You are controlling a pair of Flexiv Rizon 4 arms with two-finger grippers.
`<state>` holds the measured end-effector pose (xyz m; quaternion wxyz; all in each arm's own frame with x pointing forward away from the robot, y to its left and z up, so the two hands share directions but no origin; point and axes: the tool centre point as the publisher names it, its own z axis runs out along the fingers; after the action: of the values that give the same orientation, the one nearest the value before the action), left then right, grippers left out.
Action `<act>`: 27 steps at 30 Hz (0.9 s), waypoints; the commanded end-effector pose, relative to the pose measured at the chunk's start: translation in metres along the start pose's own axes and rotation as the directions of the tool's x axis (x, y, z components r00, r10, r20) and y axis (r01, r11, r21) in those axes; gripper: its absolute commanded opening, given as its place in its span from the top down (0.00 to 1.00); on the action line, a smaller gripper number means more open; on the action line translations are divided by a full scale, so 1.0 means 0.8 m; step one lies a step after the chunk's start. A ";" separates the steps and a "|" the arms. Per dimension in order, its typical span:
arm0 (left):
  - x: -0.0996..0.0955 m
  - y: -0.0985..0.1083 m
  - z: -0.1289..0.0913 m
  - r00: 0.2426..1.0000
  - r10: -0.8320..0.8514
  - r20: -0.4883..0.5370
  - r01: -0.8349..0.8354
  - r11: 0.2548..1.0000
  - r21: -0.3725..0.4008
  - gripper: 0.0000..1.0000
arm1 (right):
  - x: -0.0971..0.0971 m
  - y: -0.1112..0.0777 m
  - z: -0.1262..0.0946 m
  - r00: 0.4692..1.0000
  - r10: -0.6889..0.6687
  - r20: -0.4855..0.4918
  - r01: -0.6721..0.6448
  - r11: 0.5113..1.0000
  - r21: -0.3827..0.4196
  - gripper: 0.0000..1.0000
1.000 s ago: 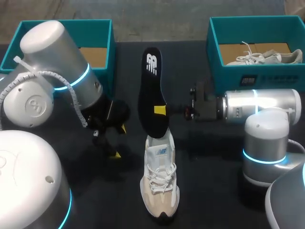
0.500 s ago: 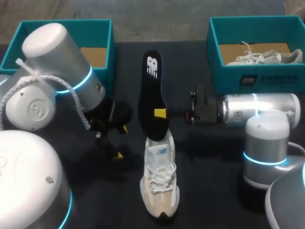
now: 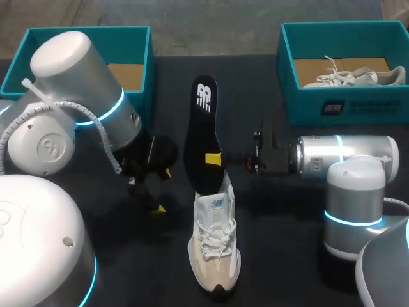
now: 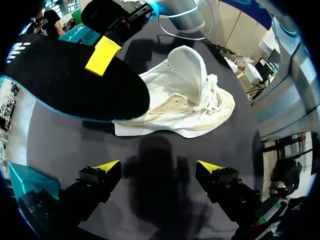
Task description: Take the shoe out of the shoebox, open the shoe tongue, remove and reinsert the insole, then place the shoe into the shoebox
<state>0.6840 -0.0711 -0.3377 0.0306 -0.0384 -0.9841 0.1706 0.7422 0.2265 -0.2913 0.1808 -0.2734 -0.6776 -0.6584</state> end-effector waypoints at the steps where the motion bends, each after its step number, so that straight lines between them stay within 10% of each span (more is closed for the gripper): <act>1: 0.001 0.000 0.001 1.000 0.000 0.001 0.000 1.000 -0.001 0.00 | 0.001 -0.008 0.003 1.000 0.008 0.005 -0.008 1.000 -0.006 1.00; 27: 0.001 0.000 0.001 1.000 0.000 0.001 0.000 1.000 -0.001 0.00 | 0.006 -0.039 0.006 0.998 0.064 0.003 -0.064 0.998 -0.019 1.00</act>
<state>0.6838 -0.0711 -0.3374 0.0305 -0.0384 -0.9842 0.1704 0.7219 0.2296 -0.3115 0.1996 -0.2960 -0.6626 -0.6584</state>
